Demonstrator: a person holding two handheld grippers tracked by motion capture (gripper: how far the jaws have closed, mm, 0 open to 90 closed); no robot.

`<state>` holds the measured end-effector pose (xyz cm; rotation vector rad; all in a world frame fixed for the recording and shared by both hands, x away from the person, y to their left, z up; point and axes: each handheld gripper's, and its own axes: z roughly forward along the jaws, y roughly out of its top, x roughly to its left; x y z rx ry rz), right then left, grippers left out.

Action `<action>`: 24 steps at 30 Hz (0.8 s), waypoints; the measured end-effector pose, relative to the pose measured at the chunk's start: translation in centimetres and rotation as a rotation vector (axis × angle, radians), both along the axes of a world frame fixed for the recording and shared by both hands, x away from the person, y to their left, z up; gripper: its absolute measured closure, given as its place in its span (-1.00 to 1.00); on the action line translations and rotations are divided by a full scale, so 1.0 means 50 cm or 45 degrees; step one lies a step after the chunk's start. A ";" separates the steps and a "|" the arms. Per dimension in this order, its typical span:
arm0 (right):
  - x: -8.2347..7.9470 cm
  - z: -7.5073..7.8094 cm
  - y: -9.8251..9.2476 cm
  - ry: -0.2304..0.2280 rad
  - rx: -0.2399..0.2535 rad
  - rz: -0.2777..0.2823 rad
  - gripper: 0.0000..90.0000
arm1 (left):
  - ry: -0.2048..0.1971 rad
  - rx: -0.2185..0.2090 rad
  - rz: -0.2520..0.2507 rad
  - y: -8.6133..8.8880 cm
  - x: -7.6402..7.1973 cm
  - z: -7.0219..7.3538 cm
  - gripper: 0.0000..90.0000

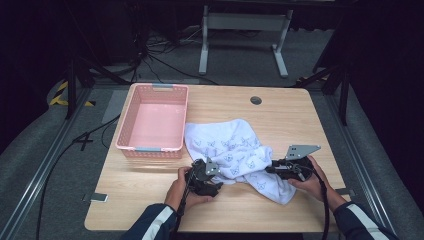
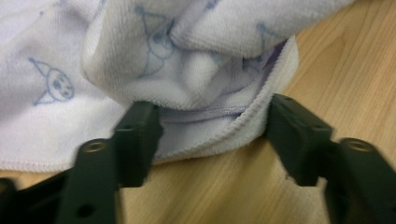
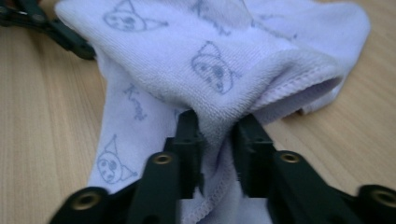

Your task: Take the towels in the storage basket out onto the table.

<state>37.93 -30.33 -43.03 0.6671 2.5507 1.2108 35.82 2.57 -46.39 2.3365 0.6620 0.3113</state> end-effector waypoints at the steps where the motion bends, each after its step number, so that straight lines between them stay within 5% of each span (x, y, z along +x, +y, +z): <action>1: -0.002 0.005 -0.004 -0.021 0.008 0.004 0.78 | 0.022 -0.003 -0.007 0.000 0.000 0.001 0.01; 3: -0.003 0.009 -0.008 -0.038 0.024 -0.005 0.79 | 0.007 -0.006 -0.031 0.000 0.003 0.001 0.35; 4: -0.004 0.014 -0.013 -0.061 0.042 -0.026 0.80 | 0.006 0.010 -0.045 0.000 0.002 0.003 0.35; 7: -0.004 0.039 -0.042 -0.124 0.106 -0.100 0.81 | -0.053 0.086 -0.076 0.002 0.000 0.008 0.76; 10: -0.004 0.057 -0.070 -0.175 0.145 -0.188 0.81 | -0.093 0.082 -0.095 0.020 -0.011 0.025 0.82; 14: 0.009 0.073 -0.129 -0.224 0.181 -0.404 0.81 | -0.126 -0.059 -0.053 0.079 -0.030 0.074 0.82; 17: 0.014 0.075 -0.144 -0.249 0.178 -0.481 0.85 | -0.147 -0.142 -0.024 0.116 -0.047 0.101 0.83; 20: 0.021 0.074 -0.155 -0.217 0.190 -0.523 0.85 | -0.164 -0.138 0.025 0.139 -0.054 0.105 0.85; 24: 0.042 0.046 -0.146 -0.134 0.077 -0.533 0.85 | -0.141 -0.107 0.028 0.158 -0.066 0.092 0.85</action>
